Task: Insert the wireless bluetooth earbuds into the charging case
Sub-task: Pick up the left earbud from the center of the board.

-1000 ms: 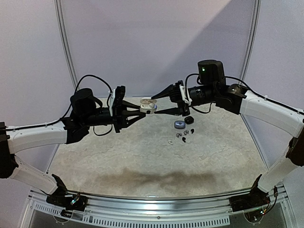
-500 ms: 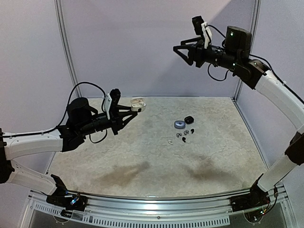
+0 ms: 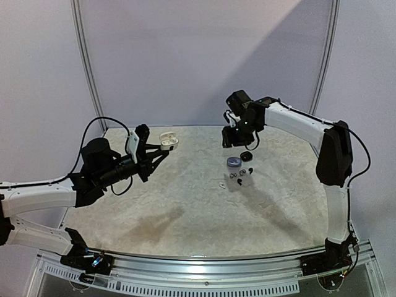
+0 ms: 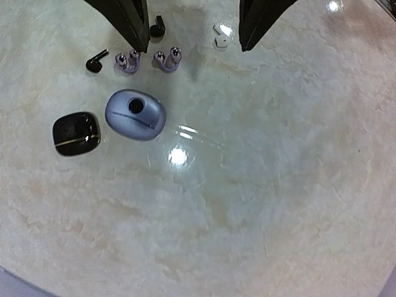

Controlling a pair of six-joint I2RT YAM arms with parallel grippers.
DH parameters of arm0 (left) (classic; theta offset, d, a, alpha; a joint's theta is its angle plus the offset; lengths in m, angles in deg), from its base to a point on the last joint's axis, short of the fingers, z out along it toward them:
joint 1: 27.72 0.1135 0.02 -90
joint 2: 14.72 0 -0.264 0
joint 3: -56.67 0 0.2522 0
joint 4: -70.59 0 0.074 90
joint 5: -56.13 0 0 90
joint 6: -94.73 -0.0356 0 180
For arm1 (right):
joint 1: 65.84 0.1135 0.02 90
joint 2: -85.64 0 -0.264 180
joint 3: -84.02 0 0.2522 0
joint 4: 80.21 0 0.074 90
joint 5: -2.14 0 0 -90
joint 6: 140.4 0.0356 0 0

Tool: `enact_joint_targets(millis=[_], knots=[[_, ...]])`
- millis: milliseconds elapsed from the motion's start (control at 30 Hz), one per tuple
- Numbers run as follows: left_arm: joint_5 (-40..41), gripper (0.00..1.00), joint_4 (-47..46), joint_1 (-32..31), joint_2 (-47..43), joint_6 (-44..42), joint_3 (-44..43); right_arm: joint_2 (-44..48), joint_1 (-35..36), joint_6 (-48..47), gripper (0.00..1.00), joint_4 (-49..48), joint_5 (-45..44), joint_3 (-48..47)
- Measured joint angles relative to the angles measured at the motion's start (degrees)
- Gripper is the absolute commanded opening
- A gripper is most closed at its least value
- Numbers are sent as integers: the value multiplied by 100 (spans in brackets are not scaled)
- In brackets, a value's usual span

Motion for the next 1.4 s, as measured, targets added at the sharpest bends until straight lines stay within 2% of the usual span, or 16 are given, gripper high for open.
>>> enact_joint_targets(millis=[233,467,733,867,1233,1400], knots=[[-2,0,7,0,-61,-2,109,-922,455,42,53,785,-293,-903],[-24,0,2,0,-76,-7,109,-1635,739,9,52,1244,-457,-1049],[-37,0,0,0,-76,-42,109,-1974,772,-116,34,1574,-527,-1172],[-46,0,2,0,-76,-59,109,-2033,772,-116,31,1617,-498,-1180],[-52,0,2,0,-76,-74,109,-2074,822,-98,31,1821,-396,-1189],[-52,0,2,0,-76,-87,109,-2074,841,-105,21,1882,-396,-1189]])
